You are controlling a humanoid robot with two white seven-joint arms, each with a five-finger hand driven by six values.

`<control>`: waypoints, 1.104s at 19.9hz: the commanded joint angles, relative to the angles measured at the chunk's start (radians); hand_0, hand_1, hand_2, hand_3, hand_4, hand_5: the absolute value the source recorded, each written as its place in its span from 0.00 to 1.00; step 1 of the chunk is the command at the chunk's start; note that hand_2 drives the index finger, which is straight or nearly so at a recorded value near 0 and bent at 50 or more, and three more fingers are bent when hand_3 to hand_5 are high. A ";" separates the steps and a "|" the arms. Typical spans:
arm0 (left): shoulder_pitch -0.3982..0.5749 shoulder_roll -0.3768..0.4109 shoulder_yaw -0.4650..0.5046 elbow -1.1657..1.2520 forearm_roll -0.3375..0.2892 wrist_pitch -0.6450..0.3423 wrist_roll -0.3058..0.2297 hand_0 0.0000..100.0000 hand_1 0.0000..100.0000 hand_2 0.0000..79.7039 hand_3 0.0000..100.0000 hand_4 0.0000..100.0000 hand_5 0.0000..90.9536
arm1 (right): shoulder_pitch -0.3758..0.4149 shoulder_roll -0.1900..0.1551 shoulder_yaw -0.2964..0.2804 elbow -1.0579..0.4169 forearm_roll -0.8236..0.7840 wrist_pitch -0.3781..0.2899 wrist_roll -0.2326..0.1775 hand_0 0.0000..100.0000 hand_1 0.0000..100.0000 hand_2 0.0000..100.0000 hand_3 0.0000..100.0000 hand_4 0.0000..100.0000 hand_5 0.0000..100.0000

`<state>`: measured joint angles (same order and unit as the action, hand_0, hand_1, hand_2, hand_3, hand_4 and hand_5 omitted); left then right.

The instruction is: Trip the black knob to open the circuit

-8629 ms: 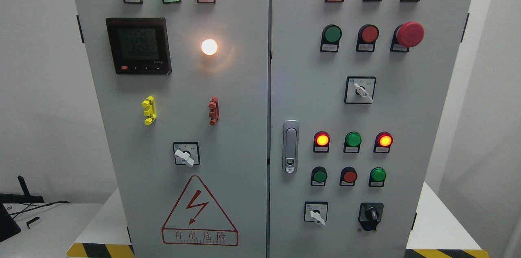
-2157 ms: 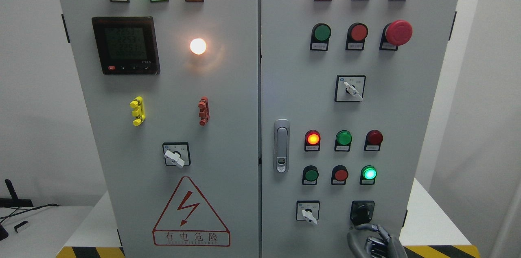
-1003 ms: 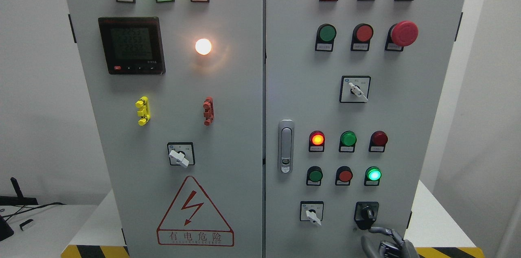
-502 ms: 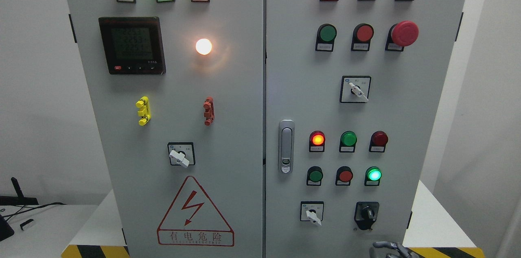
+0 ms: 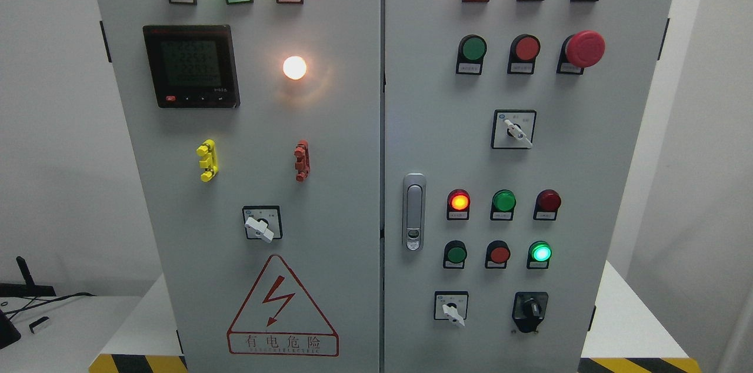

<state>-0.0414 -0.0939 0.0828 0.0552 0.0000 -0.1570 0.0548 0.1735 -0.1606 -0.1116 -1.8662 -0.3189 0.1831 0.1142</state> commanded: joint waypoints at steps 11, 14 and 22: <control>0.000 0.000 0.000 0.000 -0.031 0.001 0.000 0.12 0.39 0.00 0.00 0.00 0.00 | 0.084 -0.034 -0.125 -0.097 -0.062 -0.004 -0.008 0.00 0.00 0.17 0.32 0.26 0.25; 0.000 0.000 0.000 0.000 -0.031 0.001 0.000 0.12 0.39 0.00 0.00 0.00 0.00 | 0.098 -0.033 -0.123 -0.105 -0.060 -0.027 -0.024 0.00 0.00 0.15 0.30 0.23 0.23; 0.000 0.000 0.000 0.000 -0.031 0.001 0.000 0.12 0.39 0.00 0.00 0.00 0.00 | 0.101 -0.028 -0.114 -0.114 -0.062 -0.030 -0.028 0.00 0.00 0.12 0.25 0.21 0.21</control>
